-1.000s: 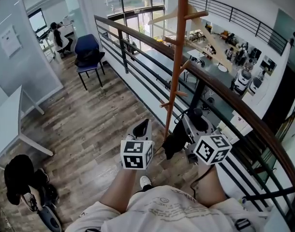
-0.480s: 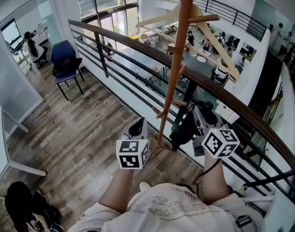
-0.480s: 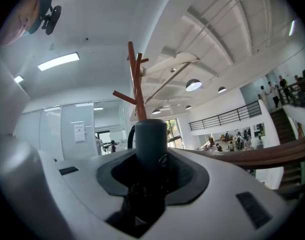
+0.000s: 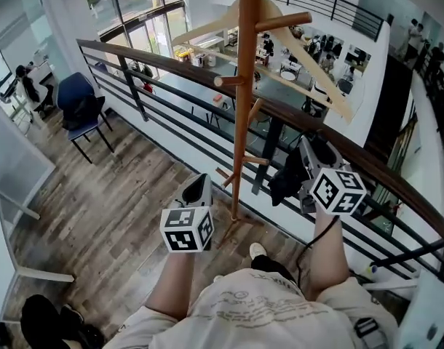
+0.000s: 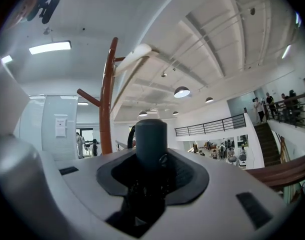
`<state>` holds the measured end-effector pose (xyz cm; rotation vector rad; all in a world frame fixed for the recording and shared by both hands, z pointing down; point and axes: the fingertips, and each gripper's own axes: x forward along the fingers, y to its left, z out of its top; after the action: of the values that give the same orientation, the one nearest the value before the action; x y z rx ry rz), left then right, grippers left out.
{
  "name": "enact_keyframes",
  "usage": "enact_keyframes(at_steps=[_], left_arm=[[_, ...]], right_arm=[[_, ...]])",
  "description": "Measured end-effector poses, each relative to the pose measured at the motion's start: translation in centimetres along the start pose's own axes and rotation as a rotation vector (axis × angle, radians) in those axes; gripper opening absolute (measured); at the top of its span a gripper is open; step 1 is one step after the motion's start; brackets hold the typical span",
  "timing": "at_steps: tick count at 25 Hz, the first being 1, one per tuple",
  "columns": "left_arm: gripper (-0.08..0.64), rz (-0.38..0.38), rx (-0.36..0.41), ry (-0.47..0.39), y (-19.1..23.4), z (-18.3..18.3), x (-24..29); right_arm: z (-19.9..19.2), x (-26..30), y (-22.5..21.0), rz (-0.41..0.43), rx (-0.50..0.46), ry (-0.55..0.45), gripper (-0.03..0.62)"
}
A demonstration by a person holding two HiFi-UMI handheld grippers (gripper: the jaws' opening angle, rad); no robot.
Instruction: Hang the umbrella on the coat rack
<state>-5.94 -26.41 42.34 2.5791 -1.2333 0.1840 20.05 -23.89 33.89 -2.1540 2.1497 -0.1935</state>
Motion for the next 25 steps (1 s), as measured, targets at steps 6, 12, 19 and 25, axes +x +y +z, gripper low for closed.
enact_keyframes(at_steps=[6, 12, 19, 25], left_arm=[[0.005, 0.035, 0.036, -0.011, -0.4, 2.1, 2.5], [0.005, 0.08, 0.043, -0.004, -0.5, 2.4, 4.1], [0.005, 0.125, 0.04, -0.006, -0.2, 2.2, 5.1], [0.005, 0.167, 0.031, -0.003, 0.5, 2.0, 5.5]], right_arm=[[-0.4, 4.7, -2.0, 0.041, 0.01, 0.027, 0.143], [-0.9, 8.4, -2.5, 0.082, 0.018, 0.027, 0.144], [-0.7, 11.8, -1.8, 0.132, 0.021, 0.022, 0.144], [0.0, 14.1, -0.2, 0.211, 0.02, 0.023, 0.143]])
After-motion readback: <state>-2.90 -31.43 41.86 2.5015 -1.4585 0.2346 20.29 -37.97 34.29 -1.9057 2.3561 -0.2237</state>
